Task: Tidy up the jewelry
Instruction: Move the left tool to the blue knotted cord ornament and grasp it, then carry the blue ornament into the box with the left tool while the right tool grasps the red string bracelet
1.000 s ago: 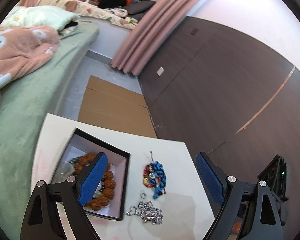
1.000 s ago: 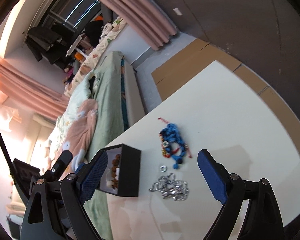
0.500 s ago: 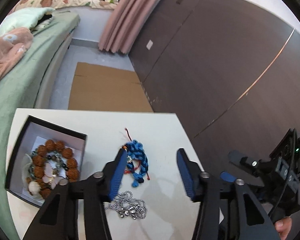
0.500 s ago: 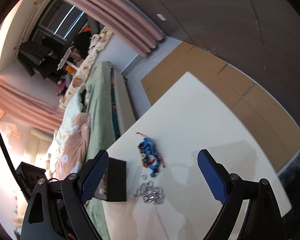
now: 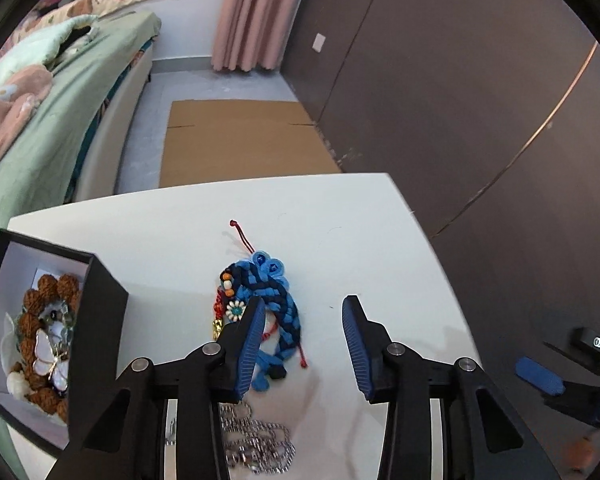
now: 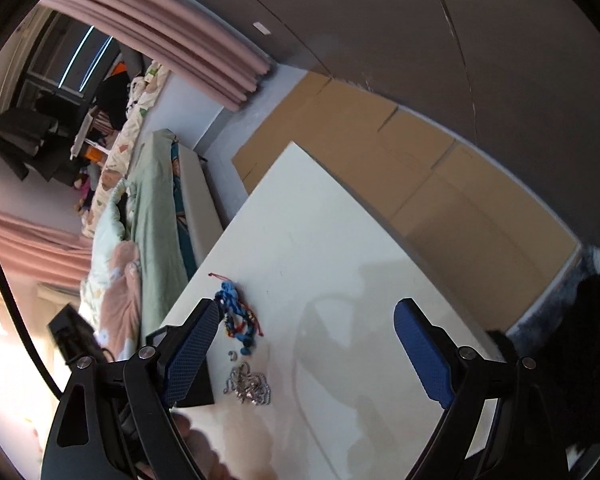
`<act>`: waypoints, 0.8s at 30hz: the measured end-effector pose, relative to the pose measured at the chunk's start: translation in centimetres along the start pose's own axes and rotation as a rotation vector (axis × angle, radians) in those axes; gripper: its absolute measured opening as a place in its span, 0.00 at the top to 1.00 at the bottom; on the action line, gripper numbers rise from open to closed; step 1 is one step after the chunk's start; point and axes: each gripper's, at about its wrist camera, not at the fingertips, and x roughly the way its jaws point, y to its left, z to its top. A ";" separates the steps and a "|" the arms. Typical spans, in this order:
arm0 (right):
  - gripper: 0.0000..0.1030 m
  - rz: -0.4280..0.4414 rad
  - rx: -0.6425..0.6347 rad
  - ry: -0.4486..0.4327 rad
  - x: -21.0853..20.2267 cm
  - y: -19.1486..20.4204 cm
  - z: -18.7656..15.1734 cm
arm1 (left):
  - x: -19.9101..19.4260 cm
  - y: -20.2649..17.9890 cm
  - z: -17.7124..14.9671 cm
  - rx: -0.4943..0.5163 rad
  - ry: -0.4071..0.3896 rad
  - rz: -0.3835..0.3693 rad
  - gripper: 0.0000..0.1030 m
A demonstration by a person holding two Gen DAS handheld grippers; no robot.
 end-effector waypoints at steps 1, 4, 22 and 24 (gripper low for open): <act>0.12 0.015 0.016 0.010 0.0 -0.3 0.1 | 0.5 -0.1 0.1 0.002 0.008 0.011 0.60; 0.12 0.017 0.034 0.019 0.3 -0.7 0.1 | 1.5 -0.4 0.3 0.022 0.014 0.064 0.60; 0.12 0.009 -0.005 0.060 2.4 1.5 -0.4 | -2.7 2.1 -0.4 -0.021 -0.025 -0.023 0.90; 0.12 0.013 -0.015 0.058 2.6 1.8 -0.5 | -3.7 2.4 -0.4 -0.032 -0.049 -0.059 0.90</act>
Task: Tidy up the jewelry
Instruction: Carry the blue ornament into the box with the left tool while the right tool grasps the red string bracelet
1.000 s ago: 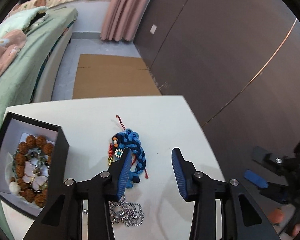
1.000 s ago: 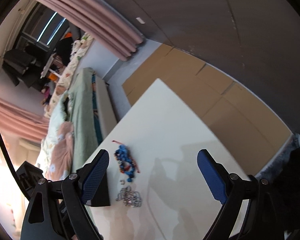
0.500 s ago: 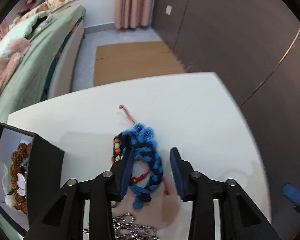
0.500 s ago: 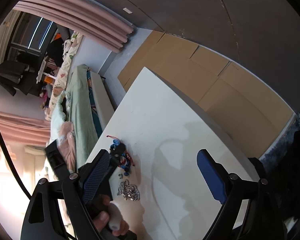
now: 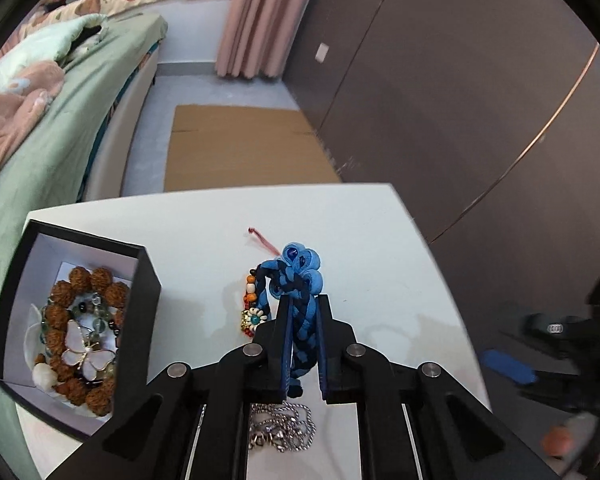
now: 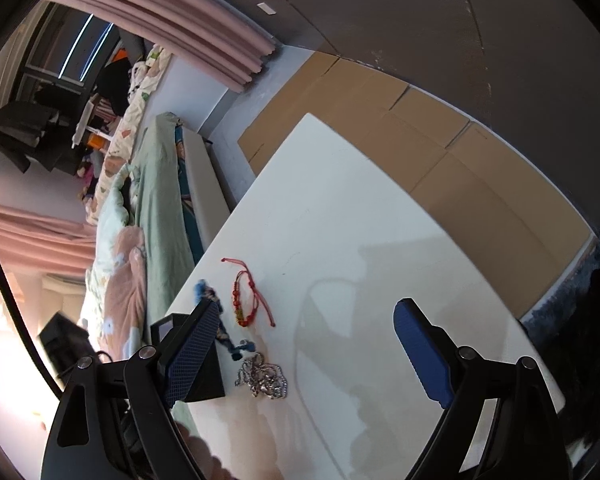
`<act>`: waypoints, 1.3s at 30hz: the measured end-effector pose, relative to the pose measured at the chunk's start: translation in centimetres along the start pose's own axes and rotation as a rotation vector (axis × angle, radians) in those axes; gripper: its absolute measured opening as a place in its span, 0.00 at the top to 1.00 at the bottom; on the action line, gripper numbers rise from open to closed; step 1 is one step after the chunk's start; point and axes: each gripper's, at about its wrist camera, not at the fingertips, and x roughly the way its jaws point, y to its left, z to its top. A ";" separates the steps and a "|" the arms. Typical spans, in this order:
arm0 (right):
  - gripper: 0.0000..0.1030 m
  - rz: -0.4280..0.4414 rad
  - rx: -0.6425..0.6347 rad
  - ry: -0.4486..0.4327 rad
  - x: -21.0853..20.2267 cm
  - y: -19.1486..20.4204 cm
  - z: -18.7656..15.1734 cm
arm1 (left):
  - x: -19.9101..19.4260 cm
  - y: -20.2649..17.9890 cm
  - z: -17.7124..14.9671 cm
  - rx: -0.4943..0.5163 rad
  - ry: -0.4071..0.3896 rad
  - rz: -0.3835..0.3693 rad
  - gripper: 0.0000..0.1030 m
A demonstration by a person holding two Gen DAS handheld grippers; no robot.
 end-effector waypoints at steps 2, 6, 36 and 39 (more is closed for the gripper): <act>0.12 0.004 -0.015 0.001 0.4 0.5 -0.3 | -0.7 0.3 0.0 -0.008 -0.018 -0.026 0.90; 0.24 0.020 -0.069 0.021 1.8 2.0 -0.8 | -1.9 1.7 -0.1 -0.039 -0.036 -0.059 0.90; 0.65 -0.302 -0.489 0.116 13.1 10.5 -1.2 | -6.5 13.3 1.4 -0.254 -0.034 -0.091 0.83; 0.89 -0.348 -0.527 0.101 13.1 10.7 -1.5 | -6.8 13.6 1.3 -0.273 -0.027 -0.094 0.60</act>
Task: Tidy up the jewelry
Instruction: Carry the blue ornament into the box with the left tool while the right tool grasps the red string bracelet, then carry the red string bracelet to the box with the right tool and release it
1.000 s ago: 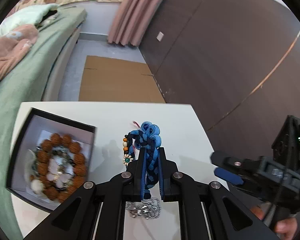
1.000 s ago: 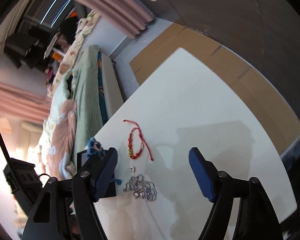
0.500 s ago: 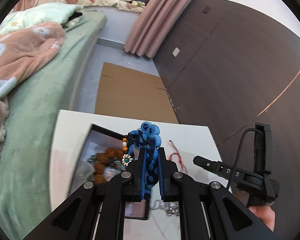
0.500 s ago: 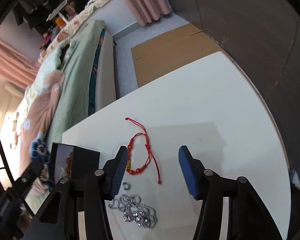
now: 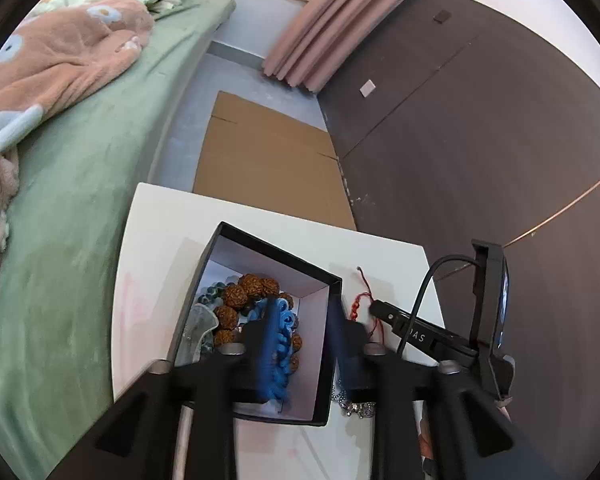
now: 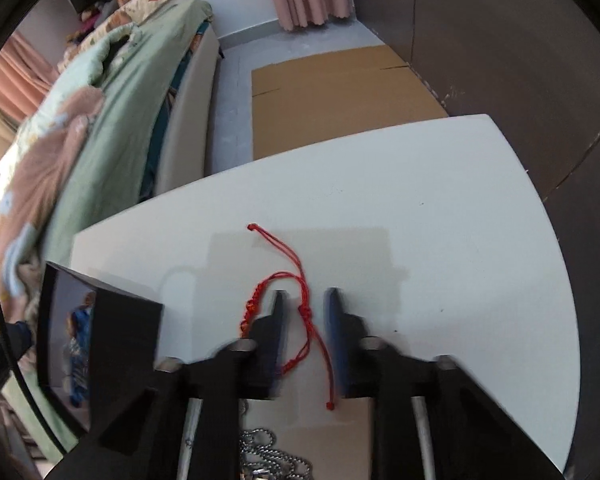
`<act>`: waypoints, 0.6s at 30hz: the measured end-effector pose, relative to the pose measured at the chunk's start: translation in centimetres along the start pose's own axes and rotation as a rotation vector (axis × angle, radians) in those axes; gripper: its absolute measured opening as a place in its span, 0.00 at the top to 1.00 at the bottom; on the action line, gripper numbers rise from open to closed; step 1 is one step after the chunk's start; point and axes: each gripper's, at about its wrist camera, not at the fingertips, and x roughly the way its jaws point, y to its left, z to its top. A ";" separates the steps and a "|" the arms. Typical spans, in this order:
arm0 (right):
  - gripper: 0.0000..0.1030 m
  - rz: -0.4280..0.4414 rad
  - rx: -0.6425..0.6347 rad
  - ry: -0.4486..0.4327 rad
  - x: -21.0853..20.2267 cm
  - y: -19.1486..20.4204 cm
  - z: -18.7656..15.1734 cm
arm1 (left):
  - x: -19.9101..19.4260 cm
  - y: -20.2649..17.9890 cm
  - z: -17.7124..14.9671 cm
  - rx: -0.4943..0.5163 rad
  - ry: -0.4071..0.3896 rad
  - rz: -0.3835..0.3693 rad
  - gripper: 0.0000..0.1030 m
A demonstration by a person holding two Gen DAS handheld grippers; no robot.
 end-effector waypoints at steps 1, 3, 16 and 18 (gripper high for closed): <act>0.91 0.013 0.003 0.000 -0.1 -0.1 0.0 | -0.3 0.1 0.0 -0.003 -0.012 0.002 0.47; 0.94 0.040 0.025 0.009 -0.4 -0.7 -0.3 | -1.4 0.3 -0.1 -0.012 -0.054 0.008 0.38; 0.98 0.272 0.057 -0.184 -7.1 -0.5 -1.4 | -2.8 2.5 0.4 -0.074 -0.116 0.054 0.33; 0.98 0.271 0.043 -0.198 -7.6 -0.1 -1.4 | -2.8 2.6 0.5 -0.083 -0.116 0.049 0.33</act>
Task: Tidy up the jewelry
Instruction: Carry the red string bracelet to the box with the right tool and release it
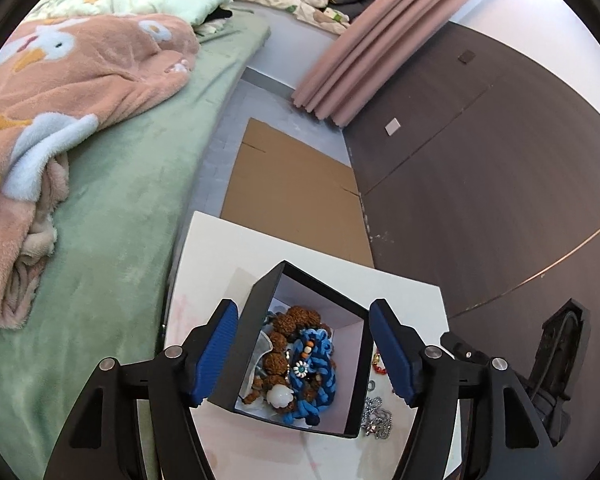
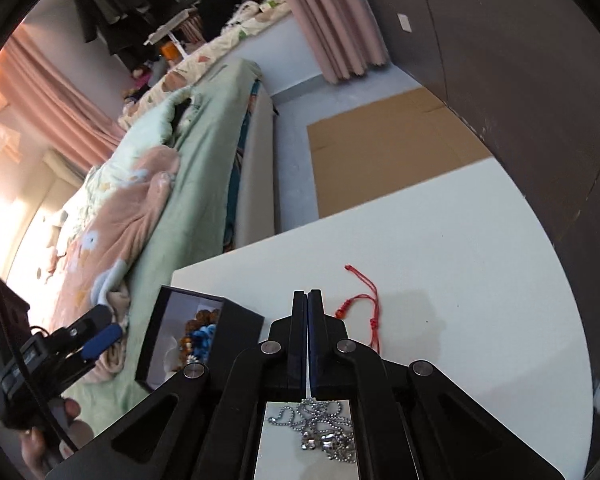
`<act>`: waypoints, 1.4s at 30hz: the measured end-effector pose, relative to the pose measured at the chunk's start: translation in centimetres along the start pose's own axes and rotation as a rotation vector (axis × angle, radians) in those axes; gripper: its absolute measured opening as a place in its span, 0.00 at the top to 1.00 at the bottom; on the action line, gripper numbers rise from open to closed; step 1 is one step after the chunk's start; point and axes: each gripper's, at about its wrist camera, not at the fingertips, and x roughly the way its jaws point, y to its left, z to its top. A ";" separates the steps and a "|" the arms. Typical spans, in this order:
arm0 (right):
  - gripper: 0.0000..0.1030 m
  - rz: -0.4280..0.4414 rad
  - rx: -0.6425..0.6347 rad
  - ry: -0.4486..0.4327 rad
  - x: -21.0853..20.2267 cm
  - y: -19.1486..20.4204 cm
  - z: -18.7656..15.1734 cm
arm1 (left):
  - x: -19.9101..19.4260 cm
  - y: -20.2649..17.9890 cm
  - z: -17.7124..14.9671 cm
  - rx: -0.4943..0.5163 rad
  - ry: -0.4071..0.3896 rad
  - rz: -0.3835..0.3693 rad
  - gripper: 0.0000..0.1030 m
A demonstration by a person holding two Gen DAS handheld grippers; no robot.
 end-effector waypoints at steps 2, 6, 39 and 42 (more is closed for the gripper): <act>0.98 -0.032 0.001 0.037 0.7 0.0 -0.1 | 0.1 0.0 0.0 0.001 0.003 -0.002 0.33; 0.59 -0.138 0.005 0.130 3.1 -0.8 -0.3 | 0.1 -0.1 0.1 0.011 -0.004 -0.007 0.33; 0.94 0.139 -0.064 -0.088 -1.0 3.4 0.5 | -0.1 0.5 1.7 -0.009 -0.029 -0.049 0.33; 0.94 0.207 -0.080 -0.086 -1.1 5.3 -0.2 | -0.2 0.4 1.7 -0.001 -0.035 -0.040 0.33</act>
